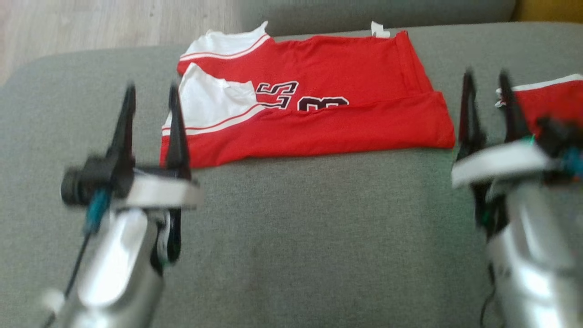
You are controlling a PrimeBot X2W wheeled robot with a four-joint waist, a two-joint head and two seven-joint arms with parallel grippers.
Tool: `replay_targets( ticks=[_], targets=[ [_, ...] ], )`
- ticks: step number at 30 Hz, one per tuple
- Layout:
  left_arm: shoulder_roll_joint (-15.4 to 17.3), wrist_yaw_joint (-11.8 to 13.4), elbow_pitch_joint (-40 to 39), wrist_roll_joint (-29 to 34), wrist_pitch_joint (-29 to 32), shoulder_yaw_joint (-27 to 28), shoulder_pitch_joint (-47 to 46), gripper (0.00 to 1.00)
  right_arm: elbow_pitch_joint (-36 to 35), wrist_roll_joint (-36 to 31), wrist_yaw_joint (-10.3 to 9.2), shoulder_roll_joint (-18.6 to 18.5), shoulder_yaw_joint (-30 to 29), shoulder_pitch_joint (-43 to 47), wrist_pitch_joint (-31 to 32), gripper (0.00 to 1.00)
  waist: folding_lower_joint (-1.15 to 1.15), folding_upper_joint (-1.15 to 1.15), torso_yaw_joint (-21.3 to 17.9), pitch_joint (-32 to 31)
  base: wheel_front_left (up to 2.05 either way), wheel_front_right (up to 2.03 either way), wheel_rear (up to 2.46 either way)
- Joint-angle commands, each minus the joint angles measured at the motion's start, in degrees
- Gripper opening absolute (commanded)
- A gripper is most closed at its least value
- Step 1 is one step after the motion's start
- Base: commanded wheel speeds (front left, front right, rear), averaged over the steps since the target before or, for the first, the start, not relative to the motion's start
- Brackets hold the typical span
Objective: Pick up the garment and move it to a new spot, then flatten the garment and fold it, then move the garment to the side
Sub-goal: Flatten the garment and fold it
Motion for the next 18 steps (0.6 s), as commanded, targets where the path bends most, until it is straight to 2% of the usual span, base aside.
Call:
replay_targets(
  ticks=[1, 5, 8, 14, 18],
  targets=[
    [0.2, 0.1, -2.9, 0.6, -0.2, 4.9, 0.4, 1.00, -4.2, -2.4, -0.05, 1.5, -0.4, 2.4, -0.6, 1.00, 0.01, 0.00, -0.1, -0.8, 0.00, 0.00, 0.00],
    [-2.8, -2.0, -4.1, 3.7, -0.2, 9.1, 8.4, 1.00, -9.6, -4.2, -0.05, 3.1, -2.5, 10.4, -0.6, 1.00, 0.01, 0.00, -0.2, -1.8, 0.00, 0.00, 0.00],
    [-5.3, -3.5, -4.0, 5.5, -0.2, 11.8, 11.8, 1.00, -11.7, -1.5, -0.05, 3.1, -0.9, 14.4, -0.6, 1.00, 0.01, 0.00, 0.0, -2.3, 0.00, 0.00, 0.00],
    [-7.3, -6.1, -2.8, 8.4, -0.2, 14.8, 13.1, 1.00, -13.5, -0.3, -0.05, 3.2, 0.0, 16.9, -0.6, 1.00, 0.01, 0.00, -0.3, -2.2, 0.00, 0.00, 0.00],
    [-7.8, -6.9, 1.6, 10.3, -0.2, 15.3, 11.5, 1.00, -14.4, 0.1, -0.05, 3.2, 0.5, 16.3, -0.6, 1.00, 0.01, 0.00, -1.0, -1.1, 0.00, 0.00, 0.00]
  ],
)
